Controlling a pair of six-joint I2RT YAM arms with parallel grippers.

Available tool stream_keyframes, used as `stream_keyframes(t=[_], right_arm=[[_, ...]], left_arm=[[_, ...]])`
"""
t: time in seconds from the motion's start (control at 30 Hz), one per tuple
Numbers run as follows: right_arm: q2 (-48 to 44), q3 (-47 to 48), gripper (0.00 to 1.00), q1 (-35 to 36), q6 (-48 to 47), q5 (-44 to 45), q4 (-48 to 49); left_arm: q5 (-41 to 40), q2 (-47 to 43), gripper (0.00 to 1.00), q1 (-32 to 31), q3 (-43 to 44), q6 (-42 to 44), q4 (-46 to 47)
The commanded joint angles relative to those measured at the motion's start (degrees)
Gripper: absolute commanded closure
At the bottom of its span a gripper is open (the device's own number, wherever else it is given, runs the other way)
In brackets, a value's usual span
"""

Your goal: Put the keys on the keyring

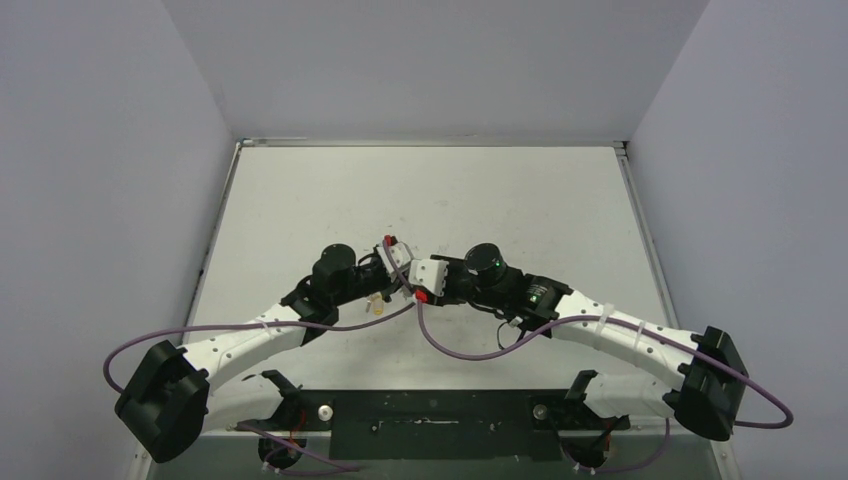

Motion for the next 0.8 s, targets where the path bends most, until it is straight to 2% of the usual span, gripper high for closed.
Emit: stream_keyframes(t=[0.0, 0.33, 0.53, 0.63, 0.77], right_arm=[[1.7, 1.5, 0.66, 0.5, -0.2, 2.4, 3.2], [4.7, 3.3, 0.73, 0.5, -0.1, 0.2, 5.5], [6.0, 4.0, 0.86, 0.4, -0.1, 1.0, 5.7], [6.1, 3.6, 0.85, 0.4, 0.3, 2.8, 6.3], [5.1, 1.8, 0.70, 0.2, 1.3, 5.6, 9.4]], left_arm=[[0.0, 0.0, 1.00, -1.2, 2.7, 1.4, 0.2], [0.1, 0.1, 1.00, -2.0, 2.4, 1.6, 0.7], [0.1, 0.1, 1.00, -2.1, 2.3, 1.9, 1.0], [0.1, -0.1, 1.00, -2.2, 2.1, 2.0, 1.1], [0.0, -0.5, 1.00, -2.2, 1.5, 1.9, 1.8]])
